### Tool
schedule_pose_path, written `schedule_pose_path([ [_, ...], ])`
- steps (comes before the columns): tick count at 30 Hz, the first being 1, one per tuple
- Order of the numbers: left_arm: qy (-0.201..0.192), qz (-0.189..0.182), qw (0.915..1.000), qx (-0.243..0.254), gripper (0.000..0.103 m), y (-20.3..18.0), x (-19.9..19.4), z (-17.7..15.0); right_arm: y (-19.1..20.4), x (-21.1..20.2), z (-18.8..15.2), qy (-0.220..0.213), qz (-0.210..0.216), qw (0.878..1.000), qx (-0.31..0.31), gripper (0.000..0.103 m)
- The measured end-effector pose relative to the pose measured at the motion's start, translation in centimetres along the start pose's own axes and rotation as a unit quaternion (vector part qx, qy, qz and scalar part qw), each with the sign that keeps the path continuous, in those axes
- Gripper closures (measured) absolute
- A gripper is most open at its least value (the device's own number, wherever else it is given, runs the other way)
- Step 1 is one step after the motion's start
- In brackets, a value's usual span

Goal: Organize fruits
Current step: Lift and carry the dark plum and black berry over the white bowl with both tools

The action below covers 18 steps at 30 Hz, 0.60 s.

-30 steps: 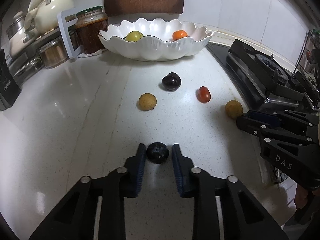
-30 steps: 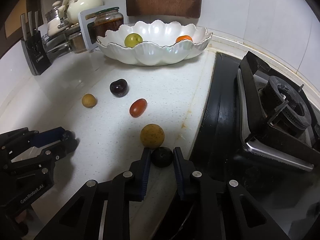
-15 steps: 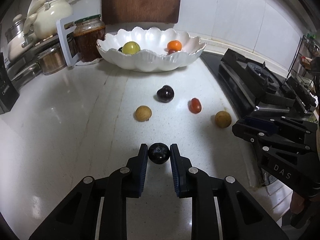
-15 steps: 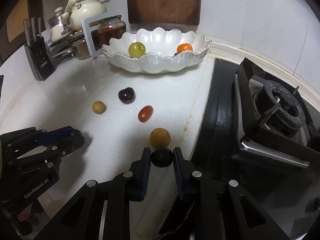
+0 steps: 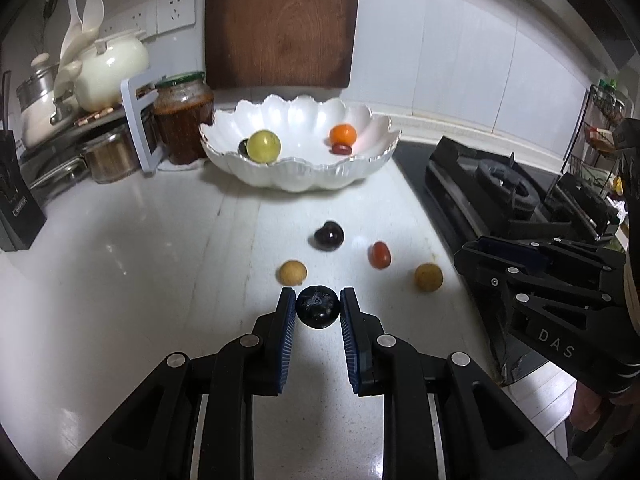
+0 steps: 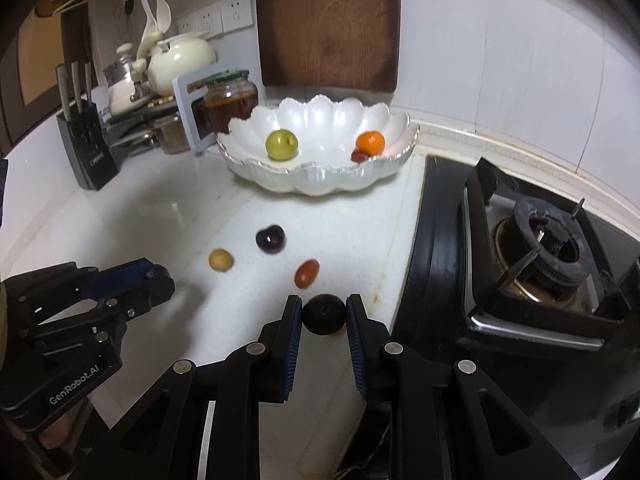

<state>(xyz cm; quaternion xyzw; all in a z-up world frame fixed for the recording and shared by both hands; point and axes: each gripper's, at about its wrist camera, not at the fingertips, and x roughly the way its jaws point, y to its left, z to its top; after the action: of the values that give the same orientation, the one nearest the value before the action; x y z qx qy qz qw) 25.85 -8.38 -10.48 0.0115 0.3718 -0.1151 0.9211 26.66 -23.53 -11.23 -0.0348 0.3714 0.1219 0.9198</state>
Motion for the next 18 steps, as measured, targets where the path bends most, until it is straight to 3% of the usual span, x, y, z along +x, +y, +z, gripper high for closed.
schedule_pose_path([
  [18,-0.07,-0.004,0.9975,0.002,0.08,1.0,-3.0,4.0,0.8,-2.7,3.6,-0.071,-0.004,0.997,0.01,0.079],
])
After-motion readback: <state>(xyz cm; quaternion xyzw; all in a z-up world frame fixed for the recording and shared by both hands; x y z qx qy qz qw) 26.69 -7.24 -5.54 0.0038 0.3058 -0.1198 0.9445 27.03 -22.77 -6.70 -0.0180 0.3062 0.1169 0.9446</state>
